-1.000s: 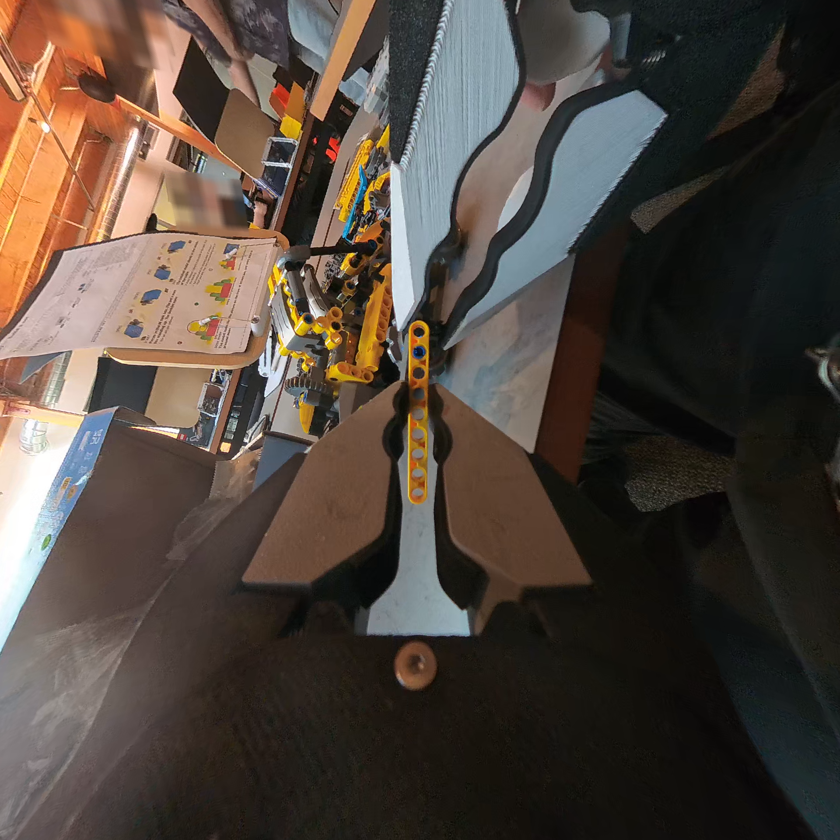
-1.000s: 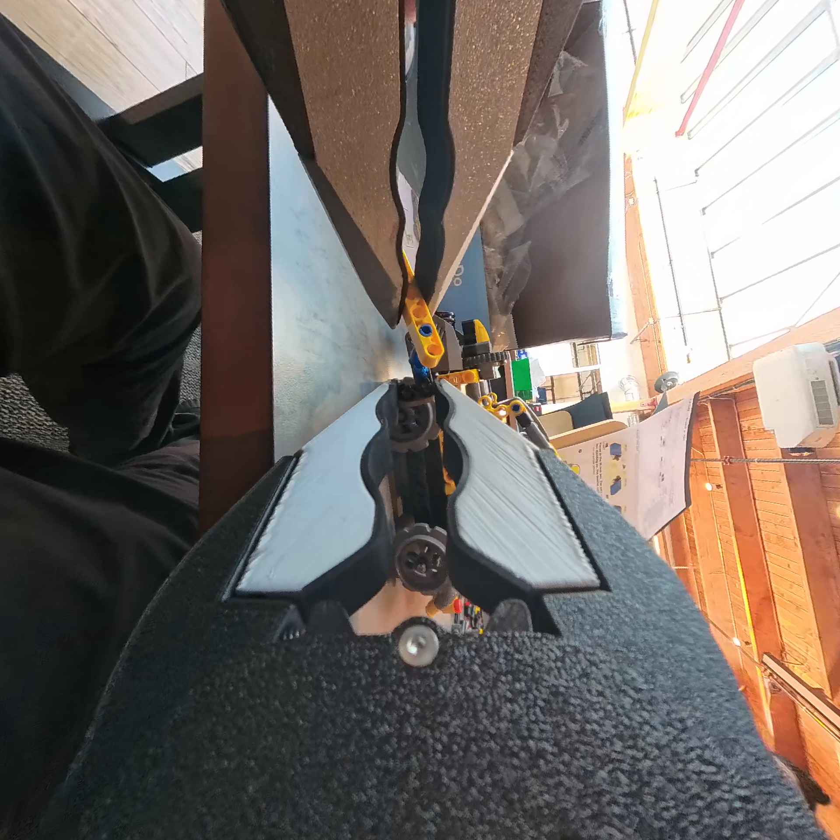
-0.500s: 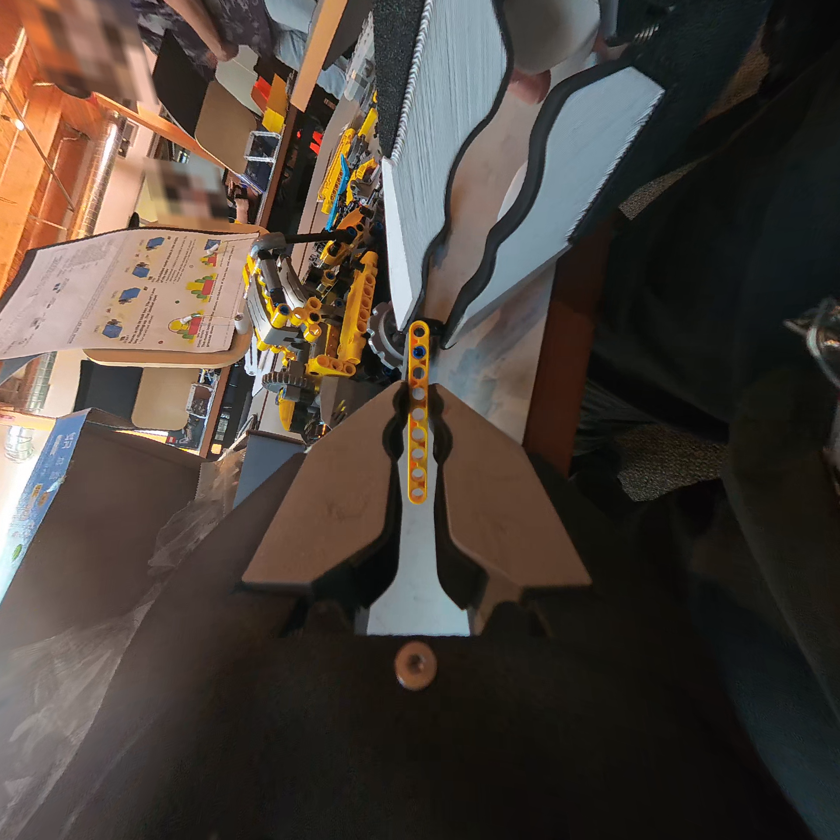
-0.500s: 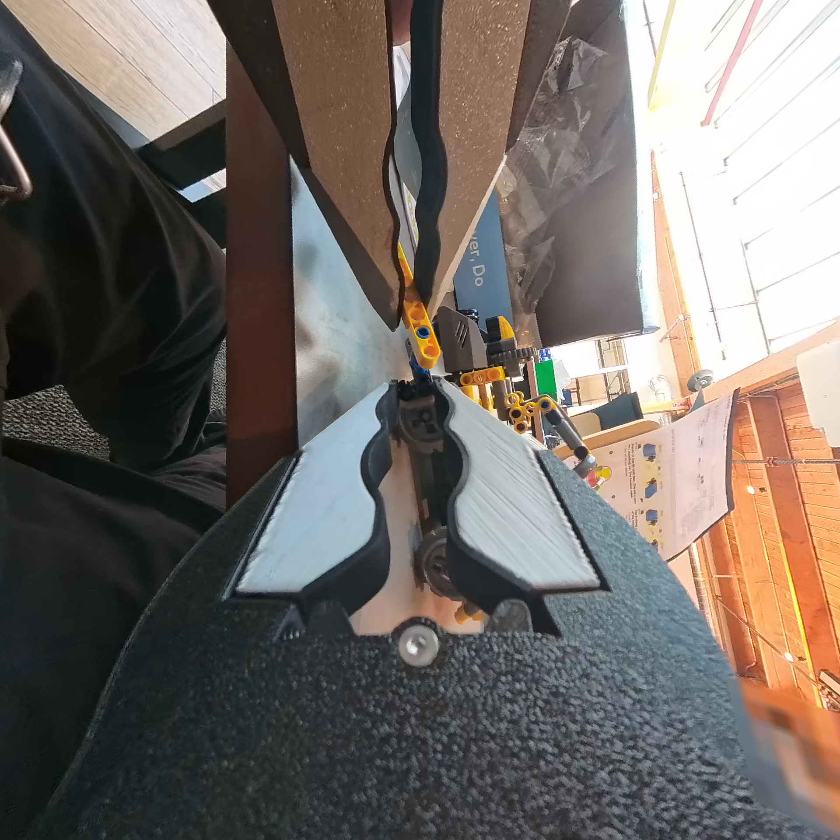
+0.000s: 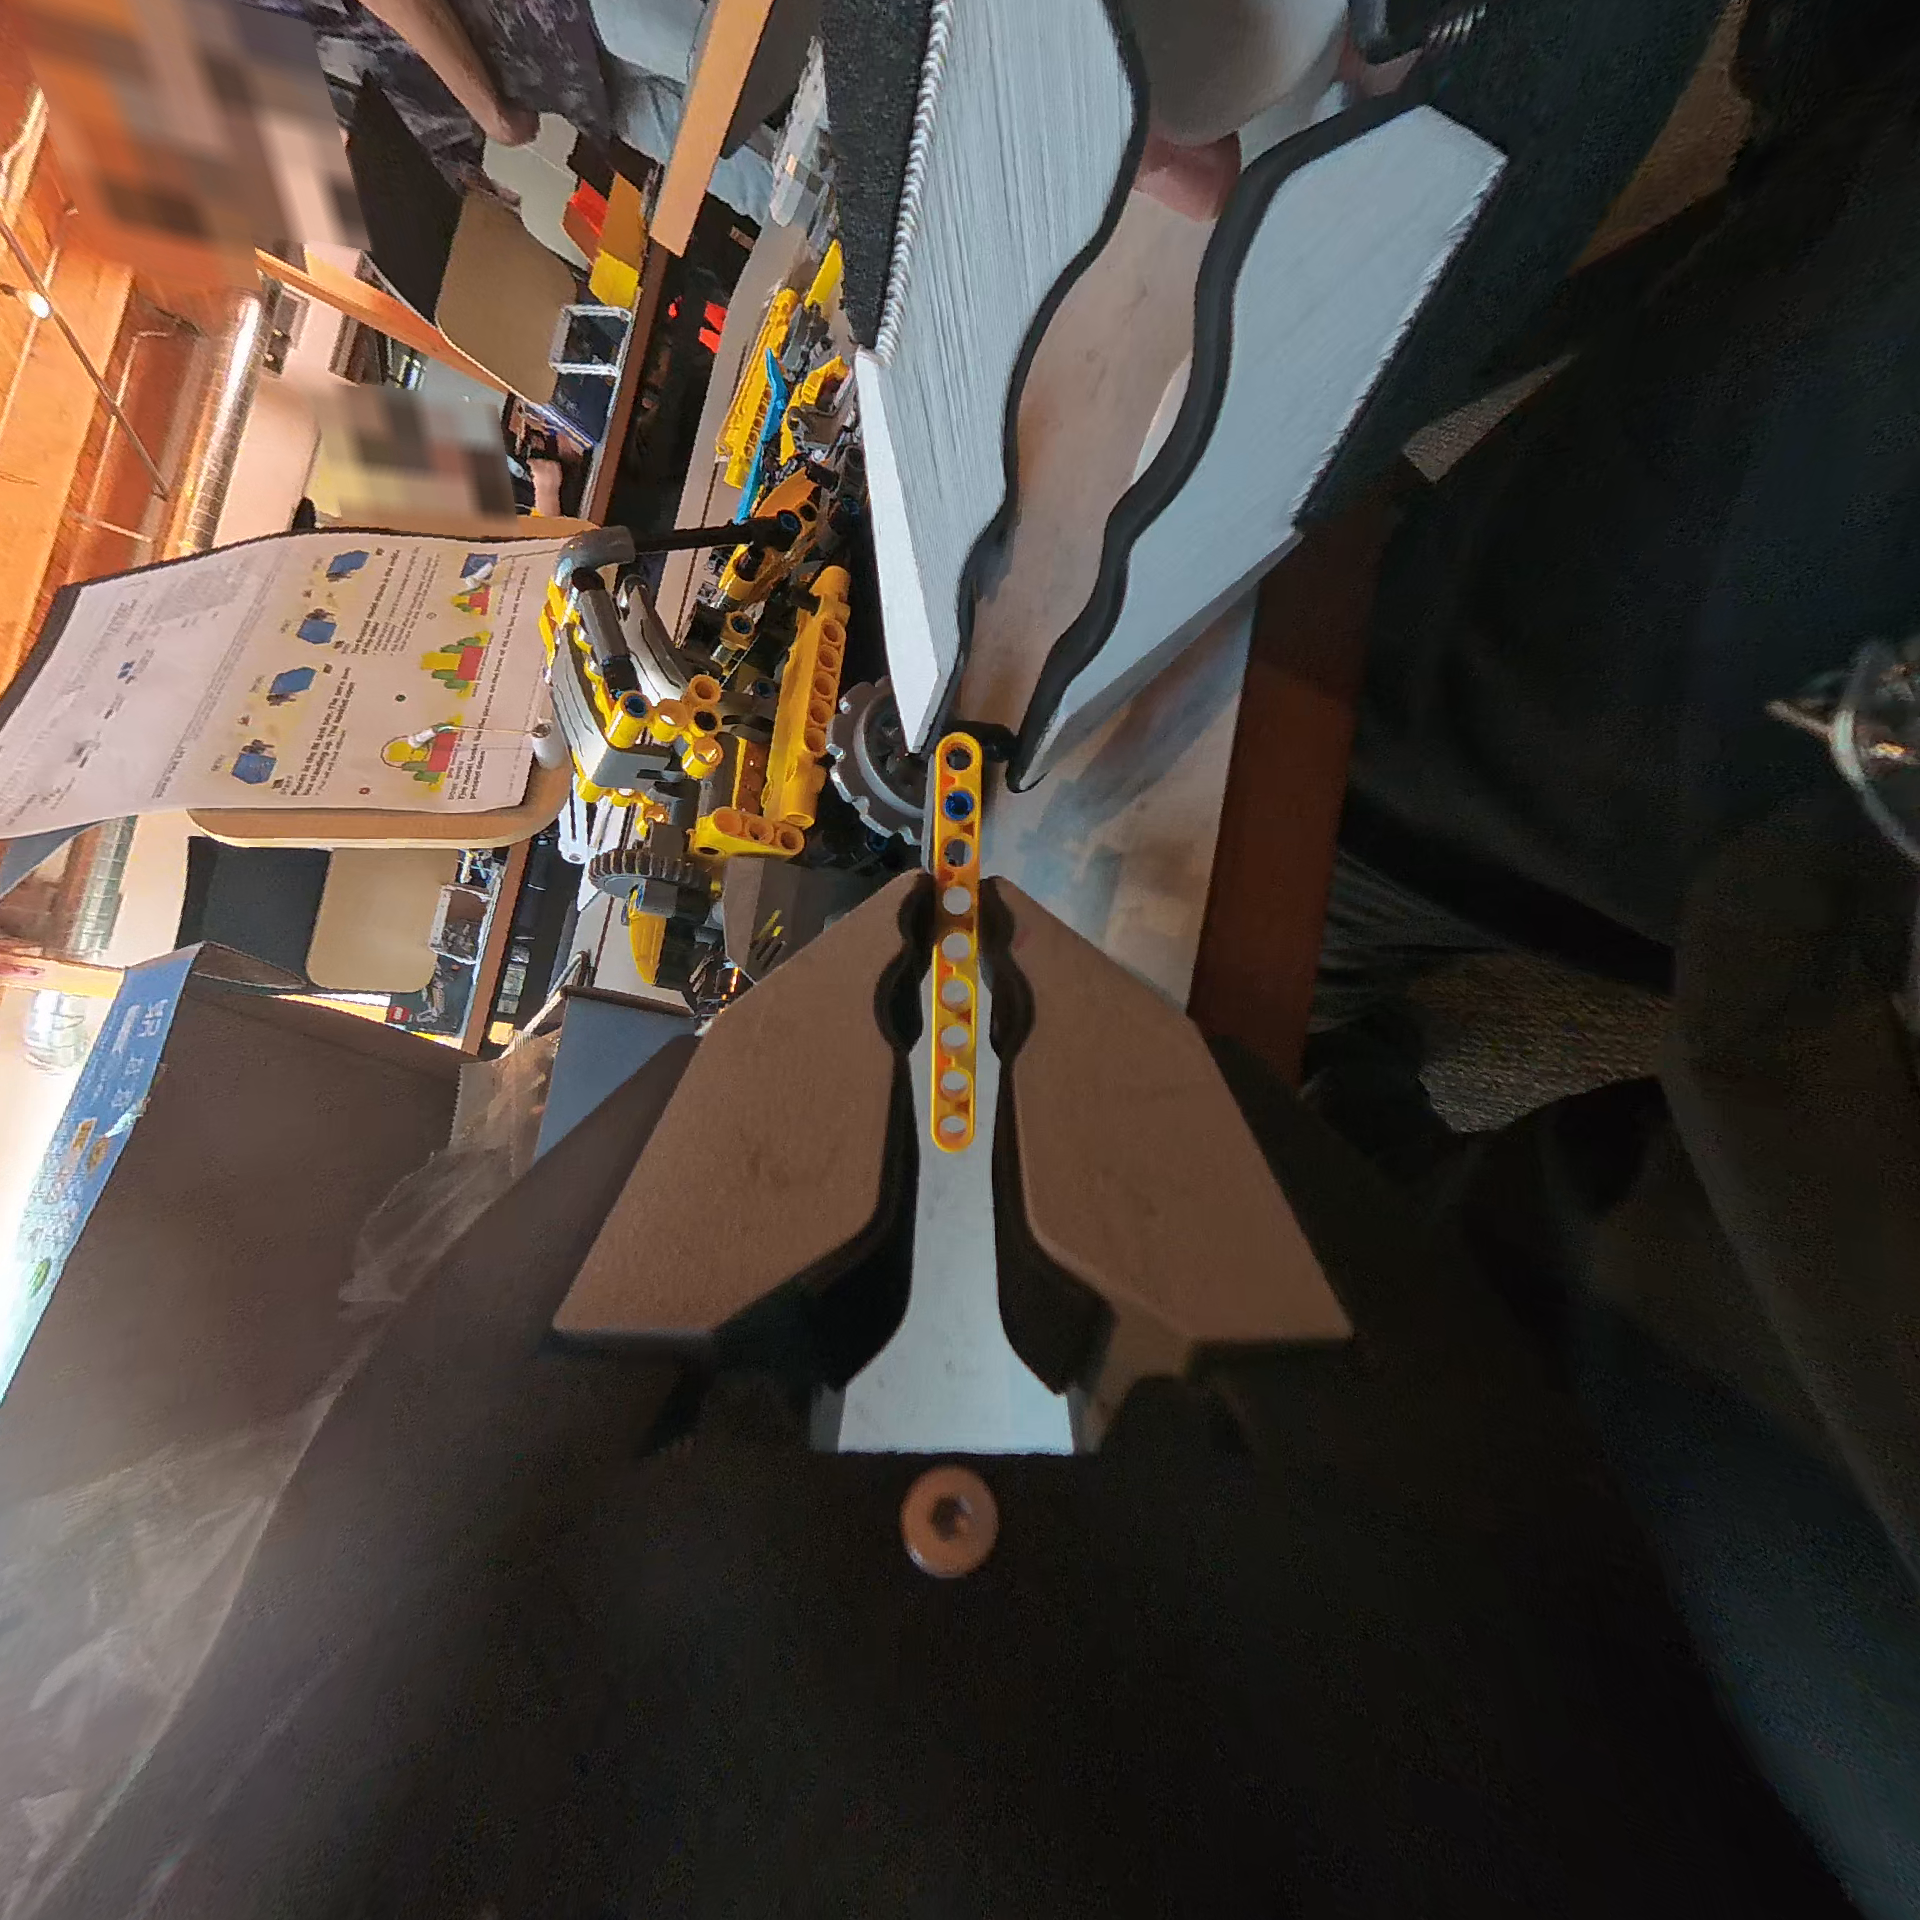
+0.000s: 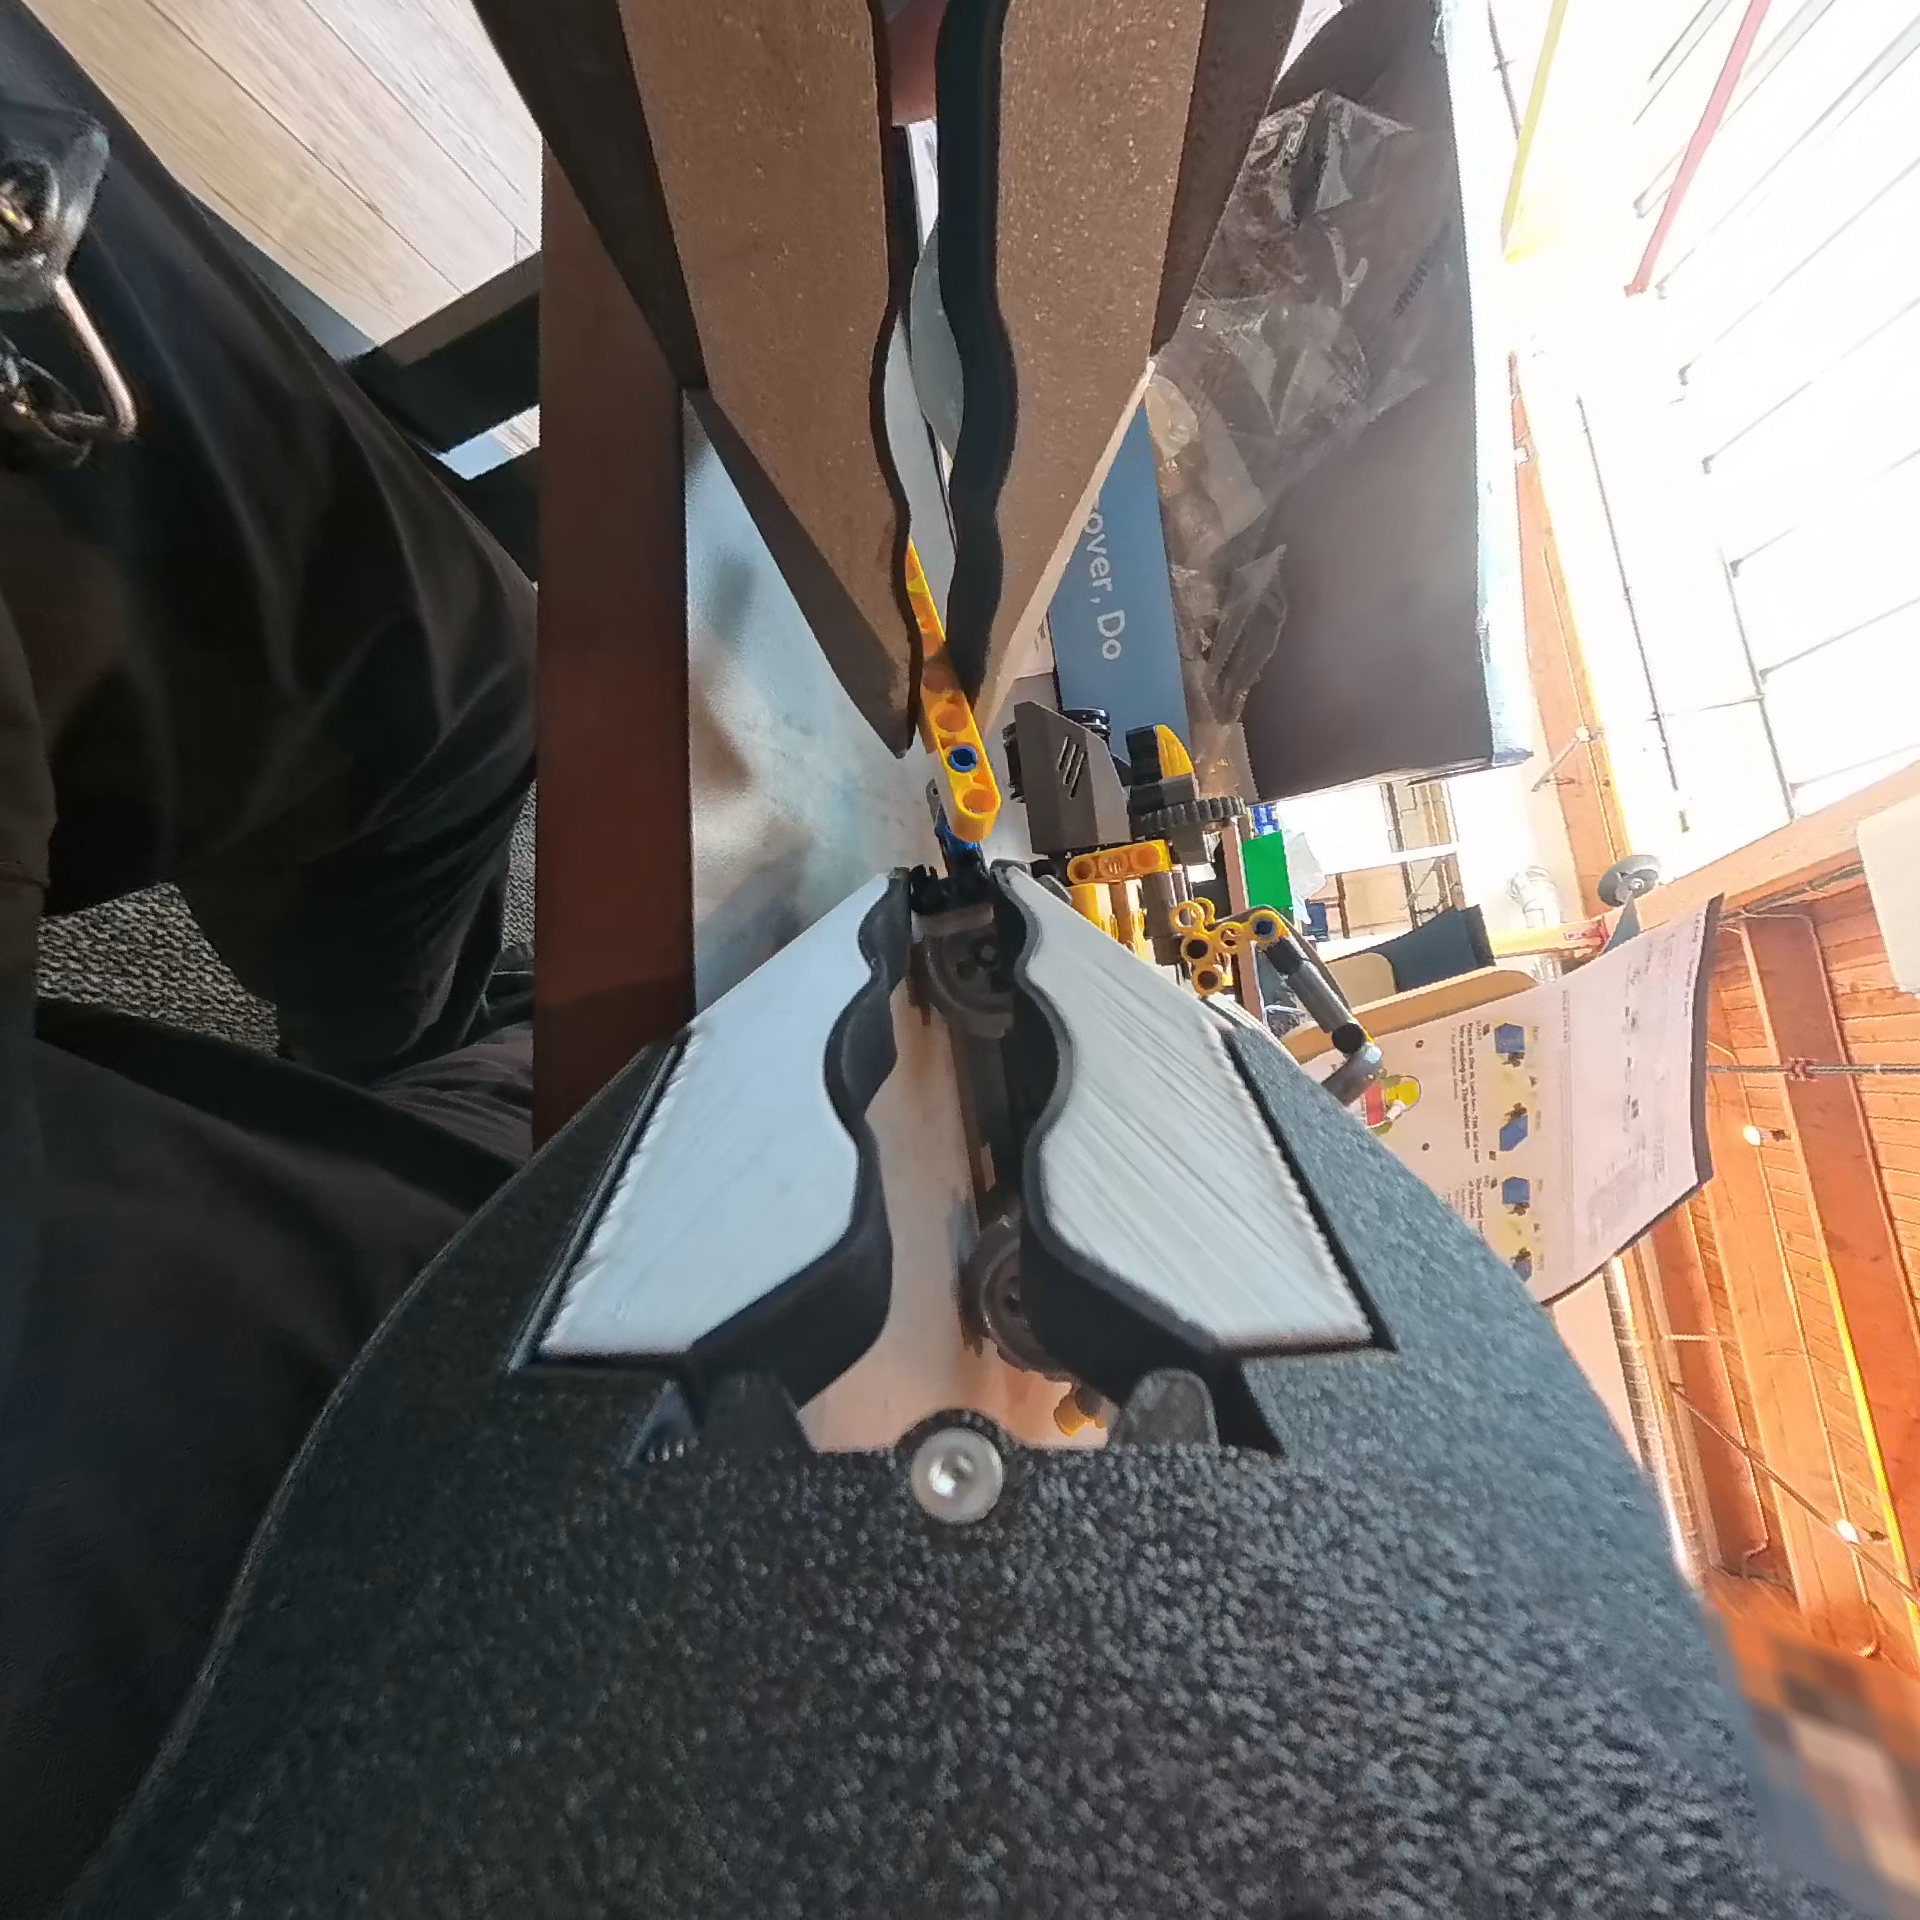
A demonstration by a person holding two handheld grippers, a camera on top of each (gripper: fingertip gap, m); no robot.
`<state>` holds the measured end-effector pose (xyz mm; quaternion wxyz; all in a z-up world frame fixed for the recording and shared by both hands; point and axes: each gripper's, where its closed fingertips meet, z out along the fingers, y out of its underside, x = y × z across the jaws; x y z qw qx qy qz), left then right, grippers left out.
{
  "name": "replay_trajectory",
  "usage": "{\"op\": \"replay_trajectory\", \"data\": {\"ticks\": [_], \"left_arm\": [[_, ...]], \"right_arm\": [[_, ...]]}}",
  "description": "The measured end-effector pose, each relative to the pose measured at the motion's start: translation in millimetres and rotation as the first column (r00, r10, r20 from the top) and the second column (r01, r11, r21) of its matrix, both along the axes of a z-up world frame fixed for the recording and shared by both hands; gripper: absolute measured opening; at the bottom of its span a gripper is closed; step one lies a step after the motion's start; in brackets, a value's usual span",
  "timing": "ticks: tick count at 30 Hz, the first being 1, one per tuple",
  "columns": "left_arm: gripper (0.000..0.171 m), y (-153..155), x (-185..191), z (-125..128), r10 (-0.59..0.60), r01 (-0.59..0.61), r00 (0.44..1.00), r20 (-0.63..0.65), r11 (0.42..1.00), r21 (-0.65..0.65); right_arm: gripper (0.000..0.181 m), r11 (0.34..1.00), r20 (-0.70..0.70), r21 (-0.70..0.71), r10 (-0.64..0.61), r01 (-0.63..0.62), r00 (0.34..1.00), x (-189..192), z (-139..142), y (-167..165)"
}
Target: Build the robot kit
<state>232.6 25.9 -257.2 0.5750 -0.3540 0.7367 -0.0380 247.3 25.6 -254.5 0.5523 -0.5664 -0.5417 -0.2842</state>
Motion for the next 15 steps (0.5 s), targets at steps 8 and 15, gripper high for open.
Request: {"op": "replay_trajectory", "data": {"ticks": [8, 15], "left_arm": [[0.005, 1.8, -0.6, 0.2, 0.005, -0.005, 1.000, 0.001, 1.000, 0.001], [0.005, 2.2, -0.7, 0.7, 0.005, -0.005, 1.000, 0.004, 1.000, -0.003]], "right_arm": [[0.015, 1.000, -0.002, -0.003, 0.004, -0.004, 1.000, -0.4, -0.5, -0.3], [0.016, 1.000, -0.008, -0.005, 0.004, -0.004, 1.000, -0.3, -0.5, 0.0]]}}
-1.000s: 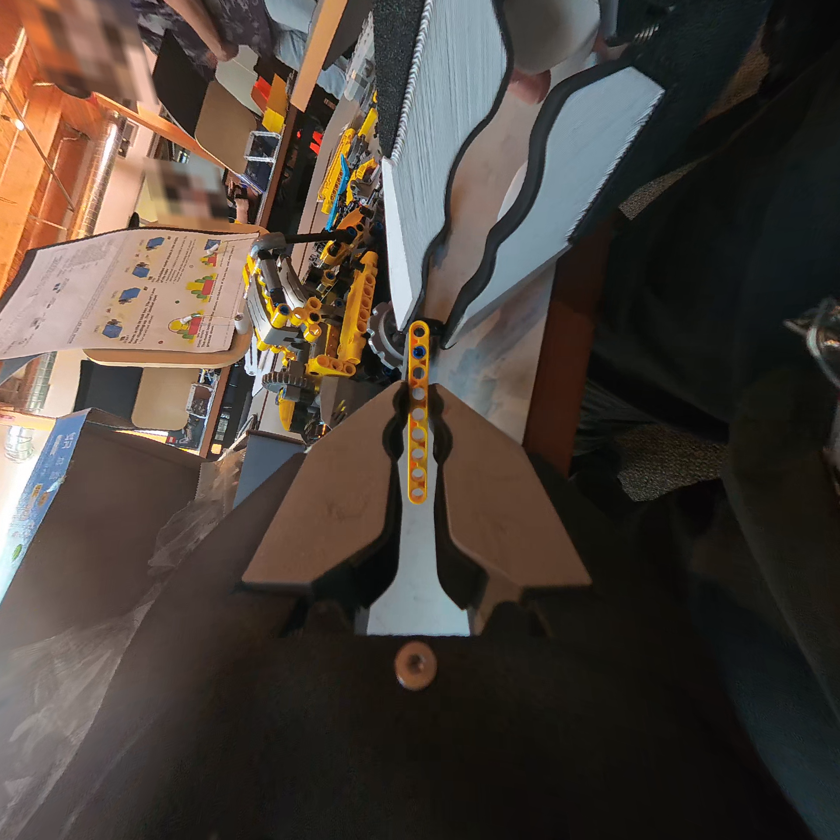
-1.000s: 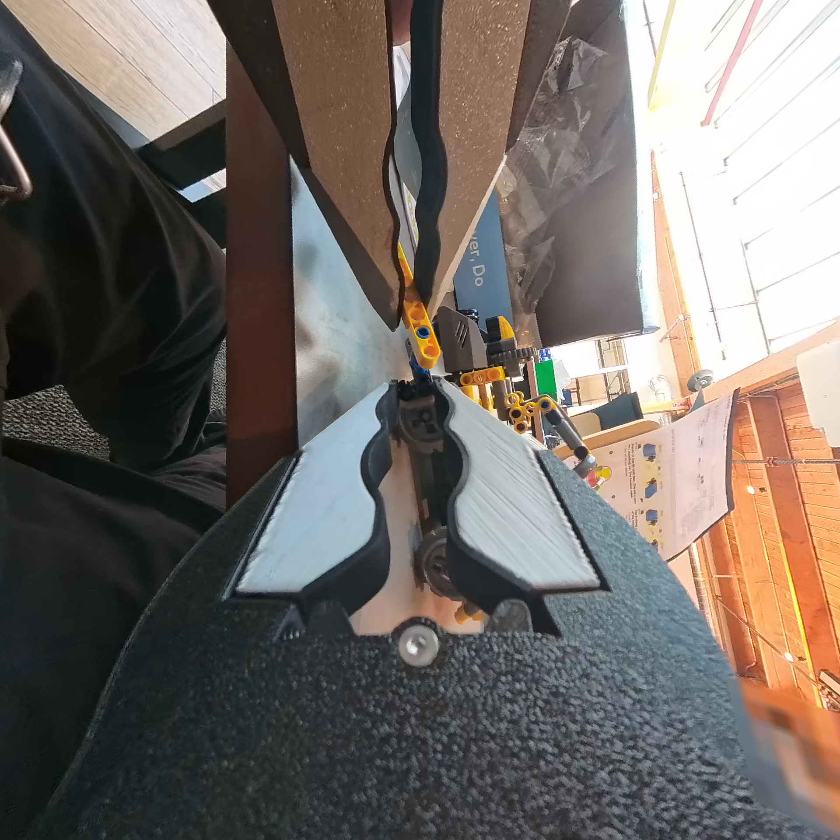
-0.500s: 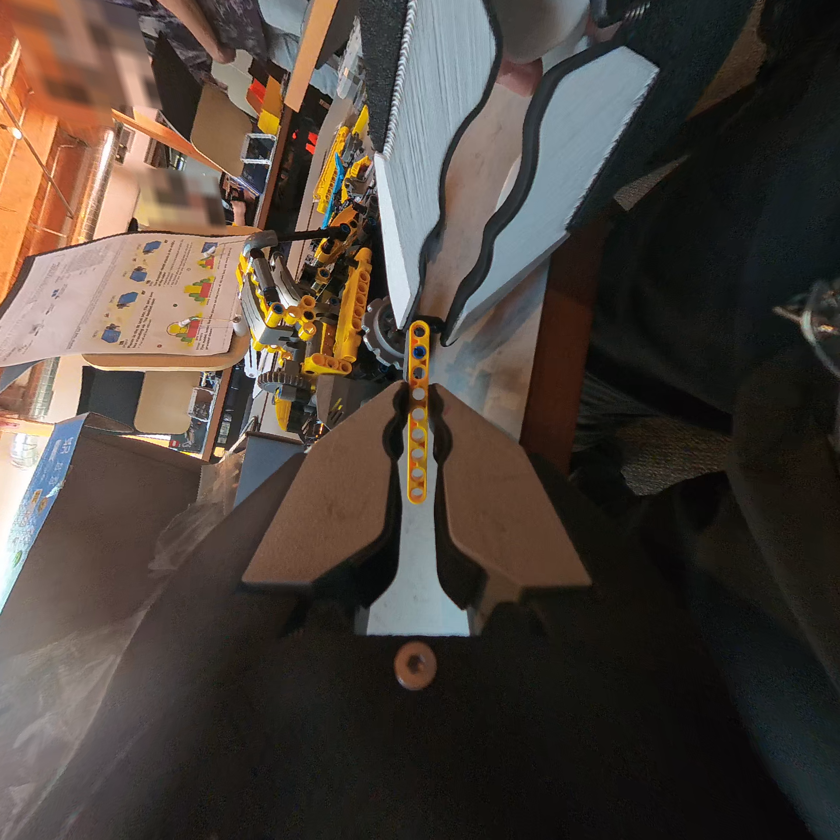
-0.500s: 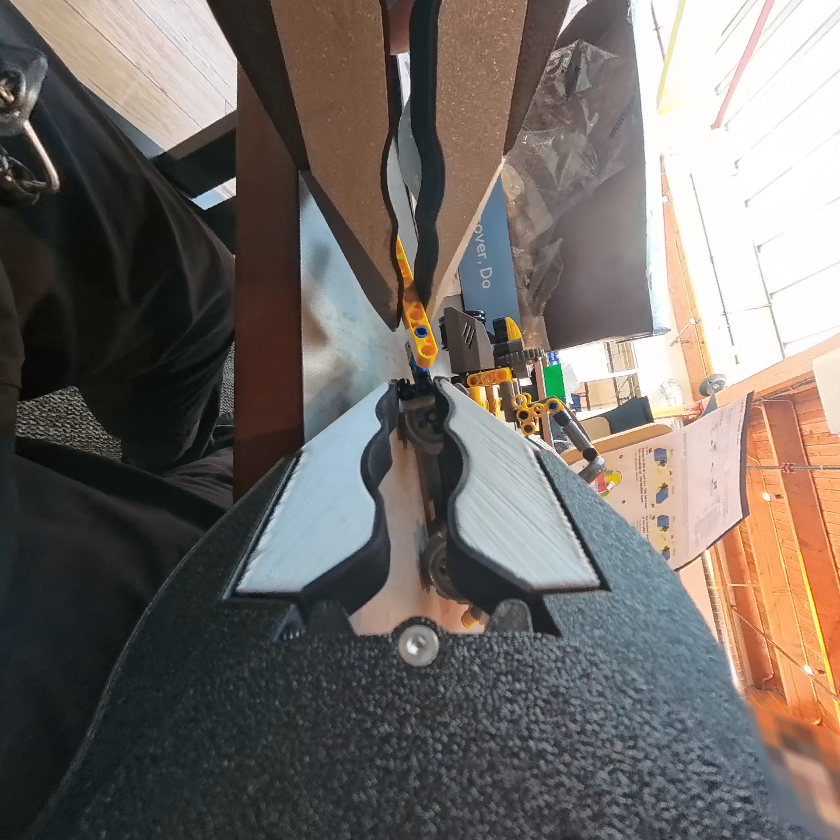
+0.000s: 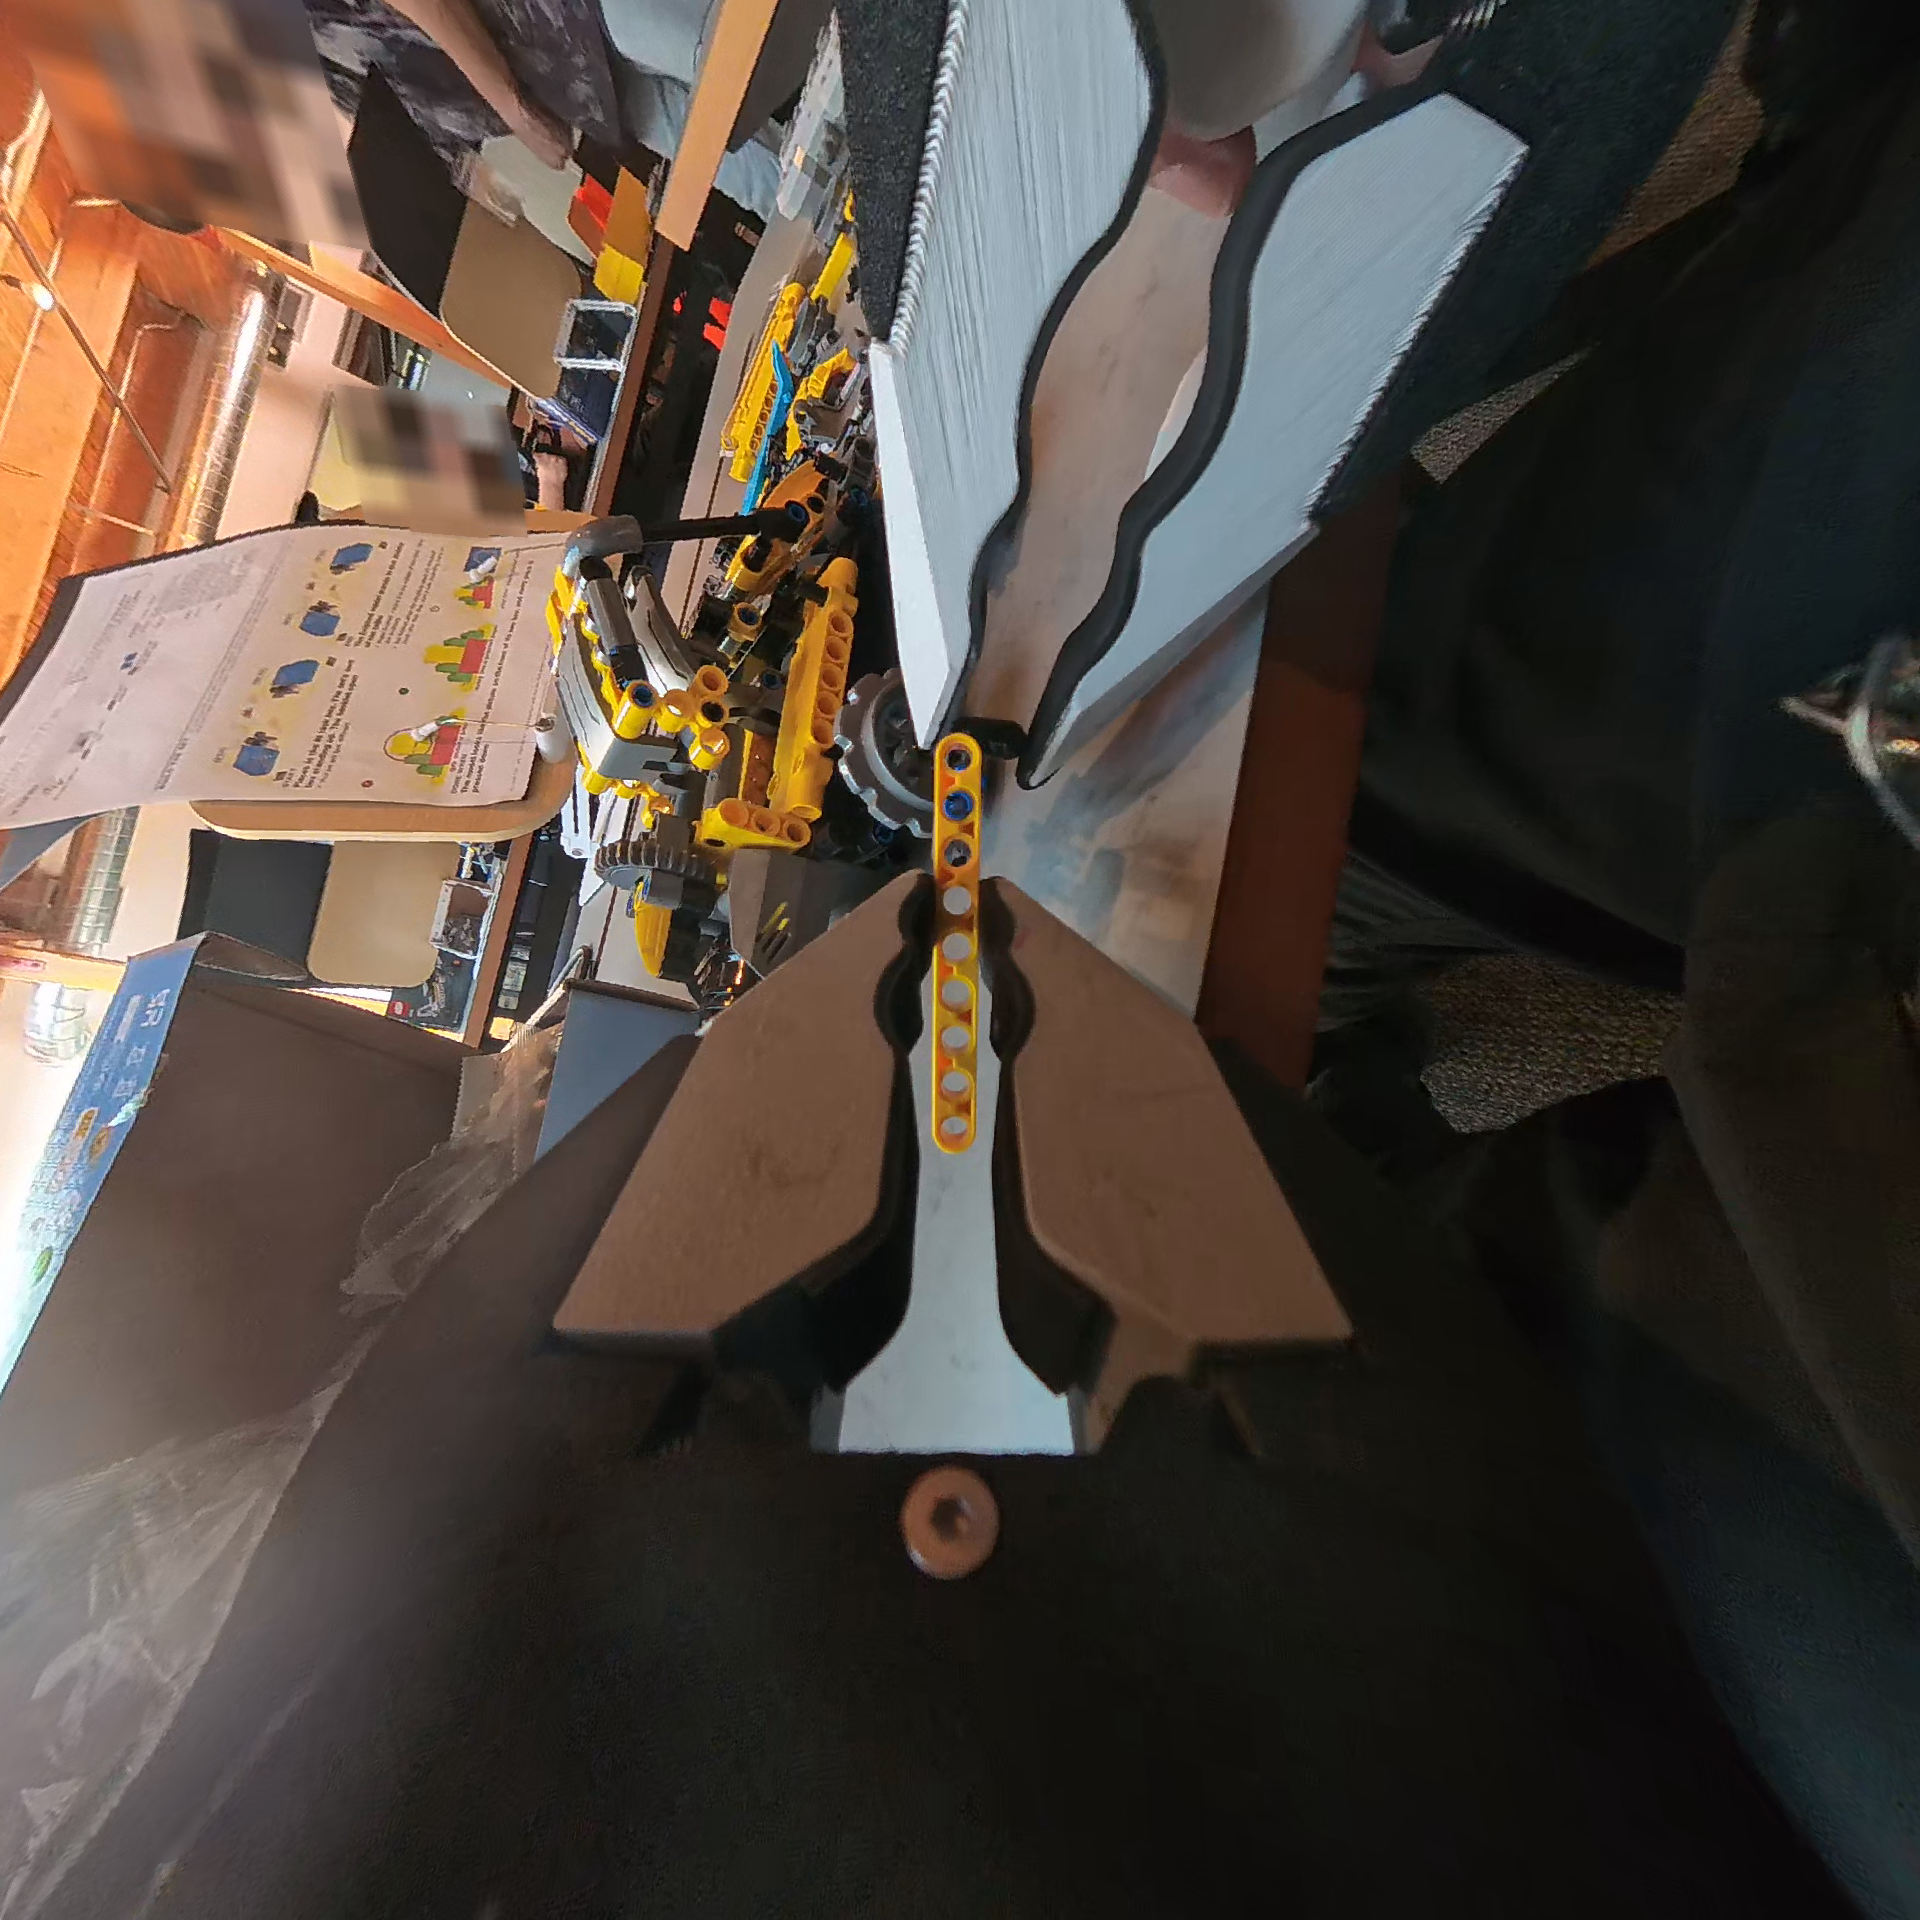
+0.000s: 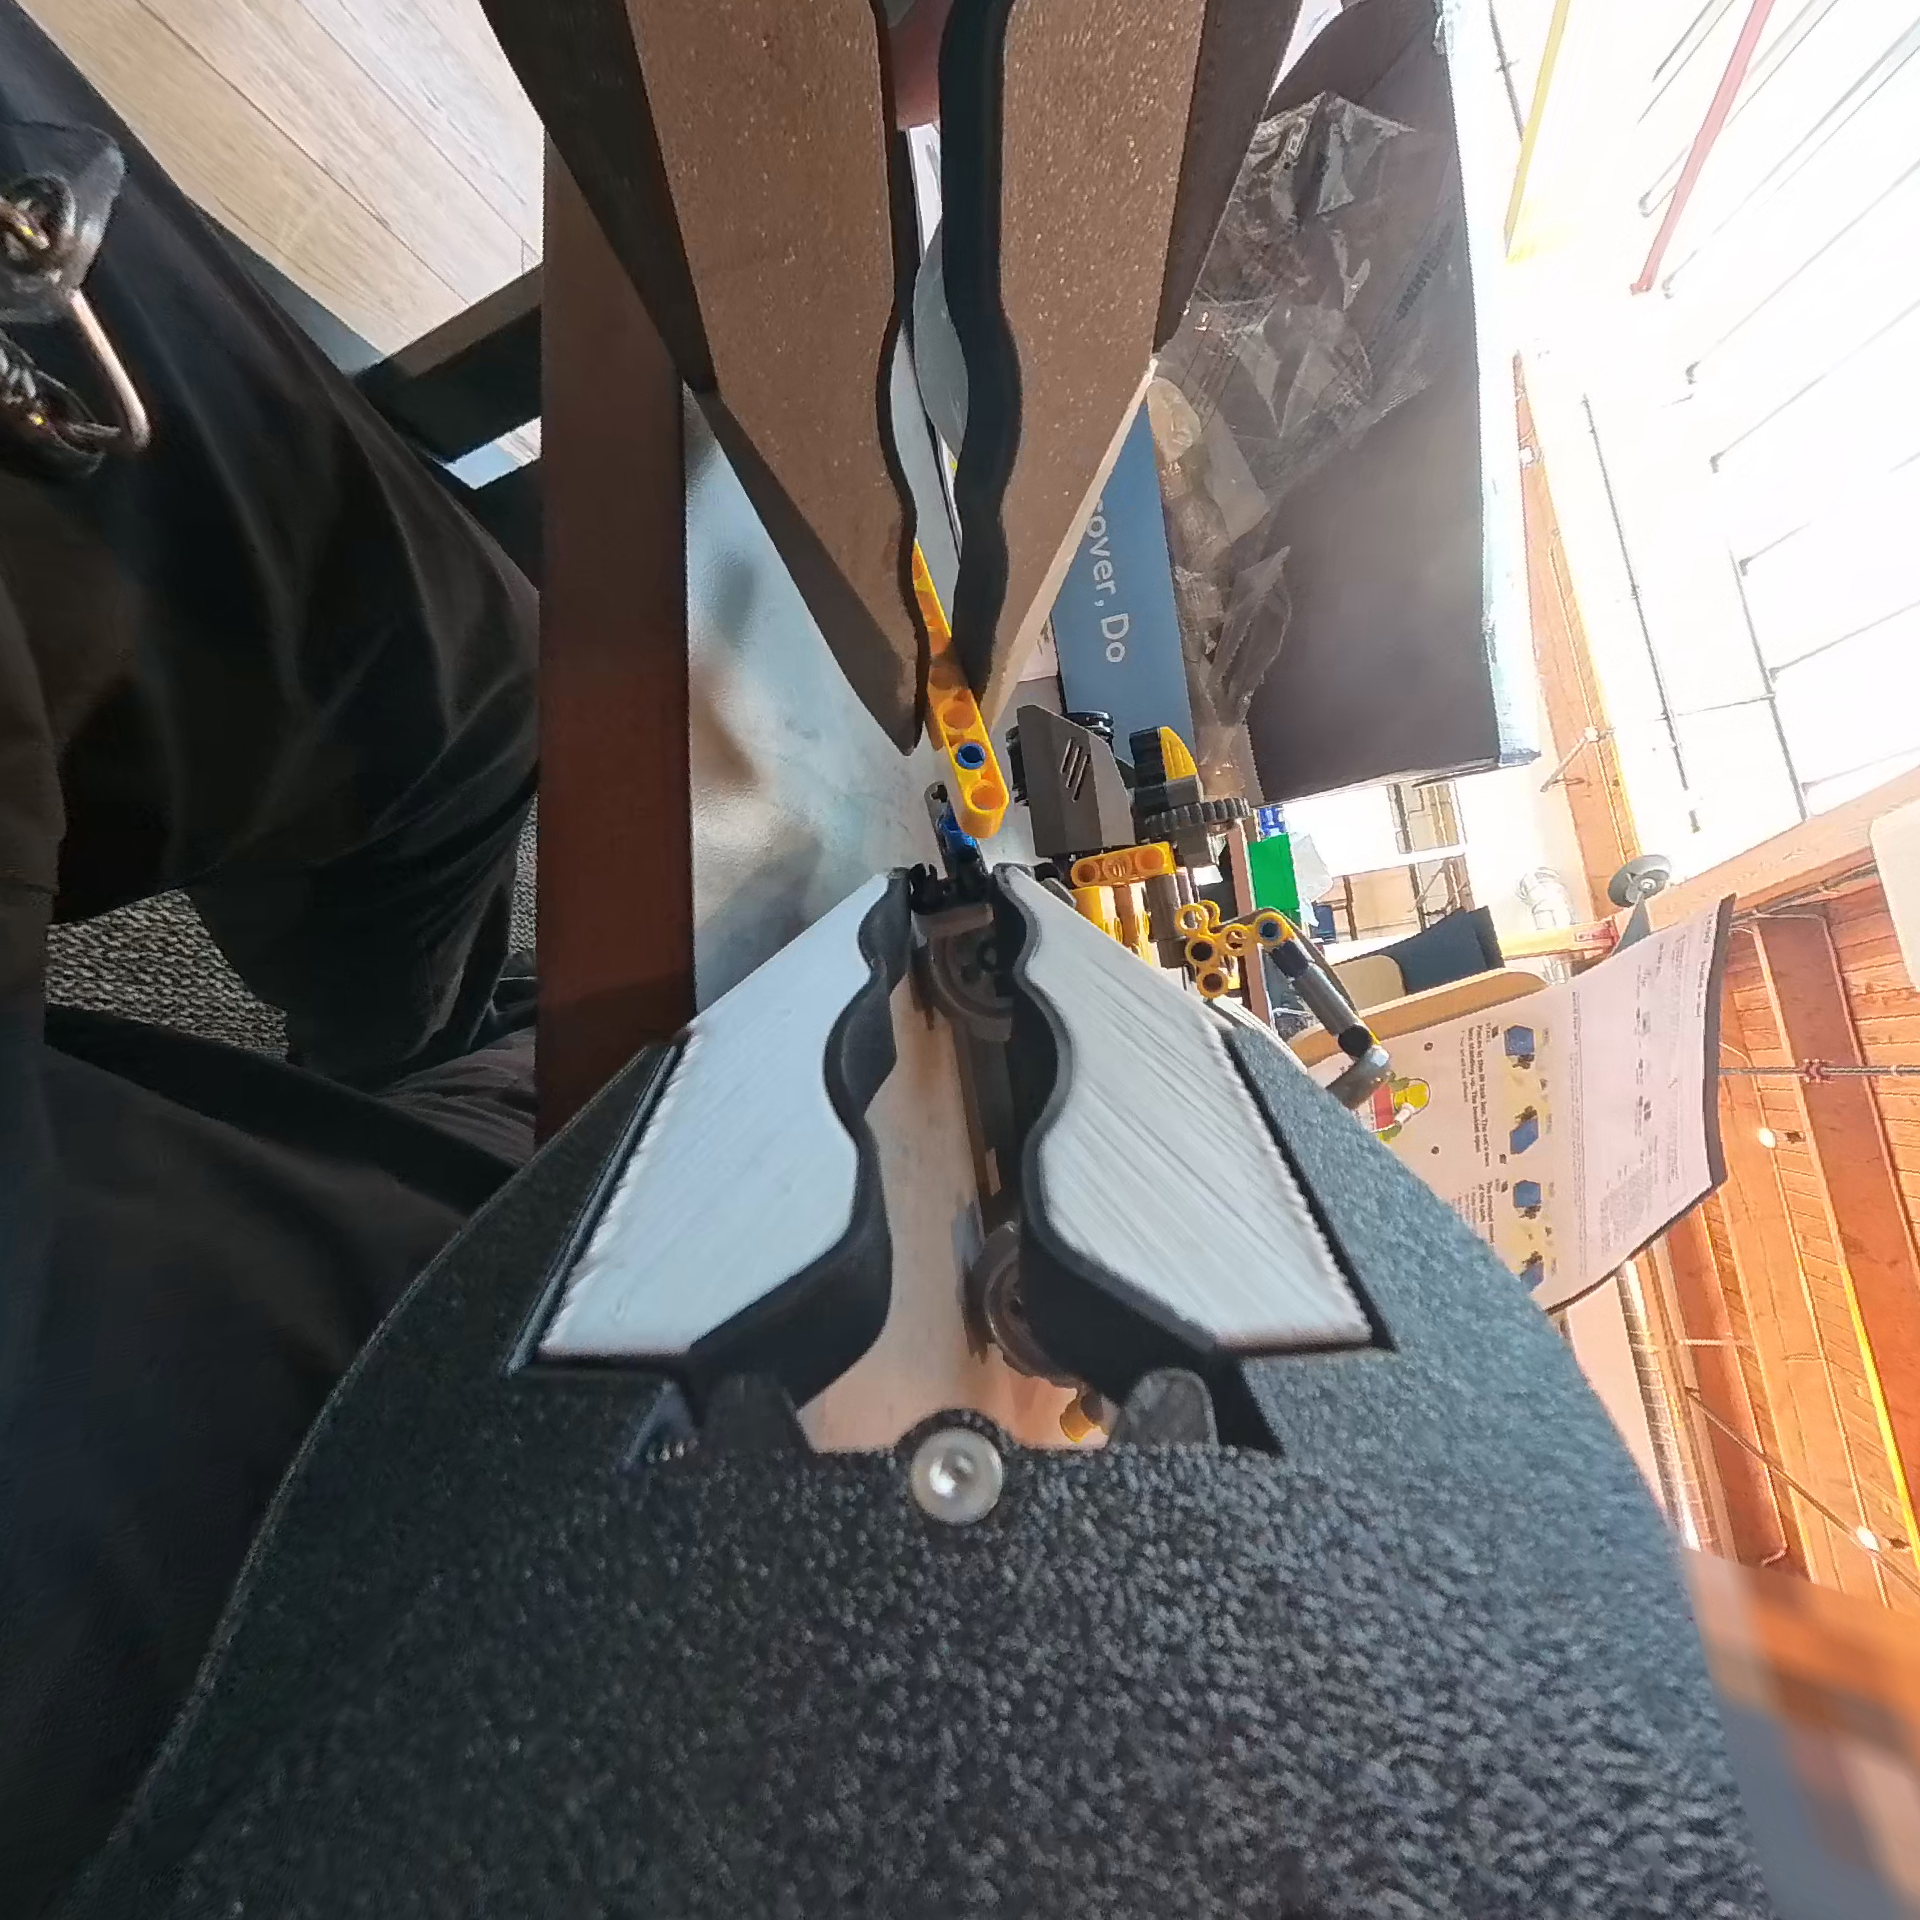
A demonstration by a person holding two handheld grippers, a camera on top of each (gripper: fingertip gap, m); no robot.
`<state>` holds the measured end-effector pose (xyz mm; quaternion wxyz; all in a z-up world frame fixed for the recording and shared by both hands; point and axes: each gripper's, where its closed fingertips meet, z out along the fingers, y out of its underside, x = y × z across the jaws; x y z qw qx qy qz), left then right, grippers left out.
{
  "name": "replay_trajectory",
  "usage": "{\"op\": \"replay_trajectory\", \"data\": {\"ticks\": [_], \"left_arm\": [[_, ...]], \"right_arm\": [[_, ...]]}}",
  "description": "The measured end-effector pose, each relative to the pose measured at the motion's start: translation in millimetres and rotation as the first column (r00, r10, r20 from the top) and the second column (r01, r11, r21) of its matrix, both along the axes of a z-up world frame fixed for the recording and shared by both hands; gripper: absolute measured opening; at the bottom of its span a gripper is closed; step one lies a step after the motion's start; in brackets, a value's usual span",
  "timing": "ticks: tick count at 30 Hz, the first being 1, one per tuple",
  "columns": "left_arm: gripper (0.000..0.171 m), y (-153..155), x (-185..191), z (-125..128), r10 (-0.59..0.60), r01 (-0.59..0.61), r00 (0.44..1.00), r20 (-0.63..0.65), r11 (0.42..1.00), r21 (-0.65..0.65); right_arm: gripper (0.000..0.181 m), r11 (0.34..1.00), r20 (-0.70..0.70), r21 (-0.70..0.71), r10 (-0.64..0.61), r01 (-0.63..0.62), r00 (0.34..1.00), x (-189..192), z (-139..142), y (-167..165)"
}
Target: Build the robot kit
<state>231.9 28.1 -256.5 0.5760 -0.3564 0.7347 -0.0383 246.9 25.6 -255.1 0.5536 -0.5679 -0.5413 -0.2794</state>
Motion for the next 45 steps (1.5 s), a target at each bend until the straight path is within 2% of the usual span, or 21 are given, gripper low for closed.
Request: {"op": "replay_trajectory", "data": {"ticks": [13, 28, 31, 45], "left_arm": [[0.005, -2, 1, -1, -0.008, 0.008, 1.000, -0.009, 1.000, -0.001], [0.005, -9, 2, -1, -0.053, 0.053, 0.999, -0.003, 0.999, 0.000], [0.005, -15, 1, -2, -0.094, 0.094, 0.996, -0.009, 0.996, -0.008], [0.005, -13, -1, -3, -0.088, 0.087, 0.996, -0.020, 0.995, -0.039]], "right_arm": [[0.016, 1.000, -0.042, -0.021, 0.012, -0.013, 0.999, 1, 0, -1], [0.015, 0.983, -0.164, -0.139, 0.097, -0.120, 0.982, 0, 1, -5], [0.015, 0.979, -0.161, -0.149, 0.115, -0.139, 0.980, 2, 0, -5], [0.015, 0.961, -0.171, -0.201, 0.160, -0.193, 0.972, -2, -5, -12]]}}
